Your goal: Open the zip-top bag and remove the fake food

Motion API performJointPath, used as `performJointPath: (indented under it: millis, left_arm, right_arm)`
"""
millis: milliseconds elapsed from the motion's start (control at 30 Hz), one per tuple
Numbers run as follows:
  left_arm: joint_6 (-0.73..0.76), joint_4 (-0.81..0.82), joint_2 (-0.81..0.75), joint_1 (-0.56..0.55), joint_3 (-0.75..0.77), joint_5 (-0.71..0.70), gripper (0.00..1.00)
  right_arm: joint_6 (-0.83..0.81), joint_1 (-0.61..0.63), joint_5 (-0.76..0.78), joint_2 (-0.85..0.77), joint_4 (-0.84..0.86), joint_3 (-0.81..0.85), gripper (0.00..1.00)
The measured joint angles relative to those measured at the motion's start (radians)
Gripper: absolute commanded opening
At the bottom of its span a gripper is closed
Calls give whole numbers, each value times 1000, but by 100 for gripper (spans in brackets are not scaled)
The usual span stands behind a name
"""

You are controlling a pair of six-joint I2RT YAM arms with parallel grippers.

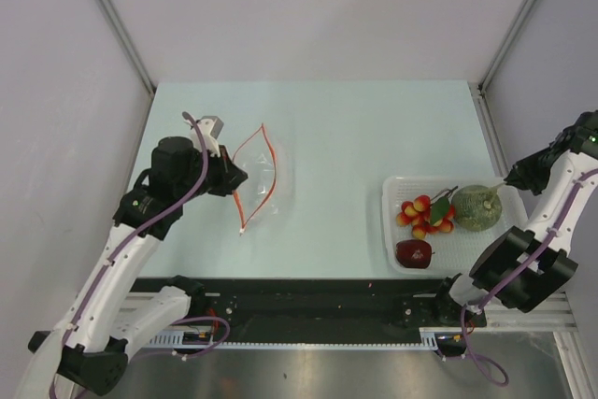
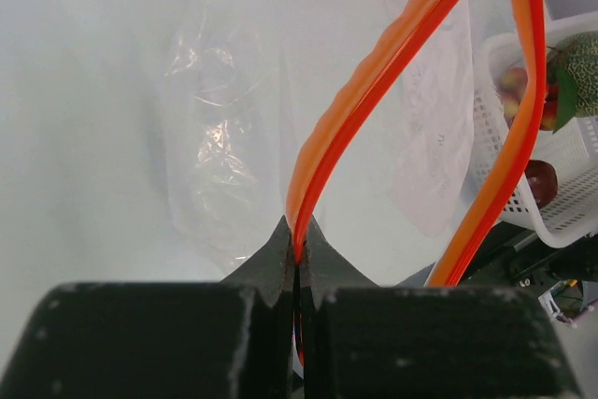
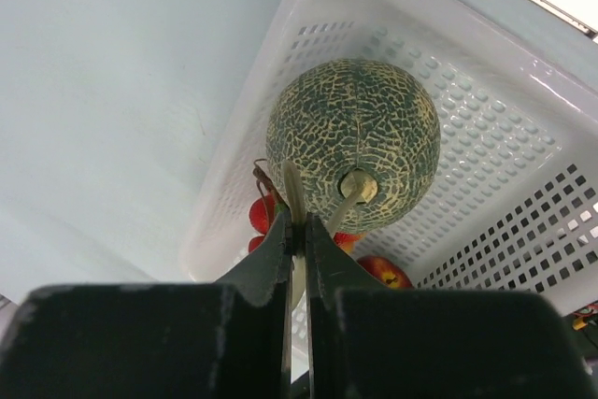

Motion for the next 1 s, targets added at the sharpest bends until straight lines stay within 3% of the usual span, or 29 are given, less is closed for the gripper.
performJointPath:
  millis: [100, 200, 300, 333, 400, 433, 533, 633, 800, 1000]
  left_arm:
    - [2, -6, 5, 0, 0, -19, 0]
    - [9, -13, 16, 0, 2, -39, 0]
    - [8, -13, 25, 0, 2, -53, 0]
    - [9, -13, 27, 0, 2, -56, 0]
    - [9, -13, 29, 0, 2, -62, 0]
    - [9, -13, 31, 0, 2, -64, 0]
    - [9, -20, 36, 0, 9, -82, 0]
    - [11, -24, 41, 0, 15, -112, 0]
    - [13, -42, 57, 0, 35, -182, 0]
    - [5, -90, 69, 3, 94, -388, 0]
  right_arm:
    - [2, 0, 6, 19, 18, -26, 2]
    - [2, 4, 27, 29, 21, -39, 11]
    - [-2, 17, 55, 39, 22, -43, 35]
    - [-3, 24, 69, 42, 22, -45, 48]
    - [-5, 45, 90, 47, 20, -45, 63]
    - [-5, 55, 102, 48, 19, -46, 75]
    - [-11, 92, 138, 47, 10, -47, 90]
    - [-19, 124, 163, 37, -3, -47, 98]
    - [-19, 156, 198, -35, -47, -48, 100]
    - [-21, 191, 237, -144, -115, -19, 100]
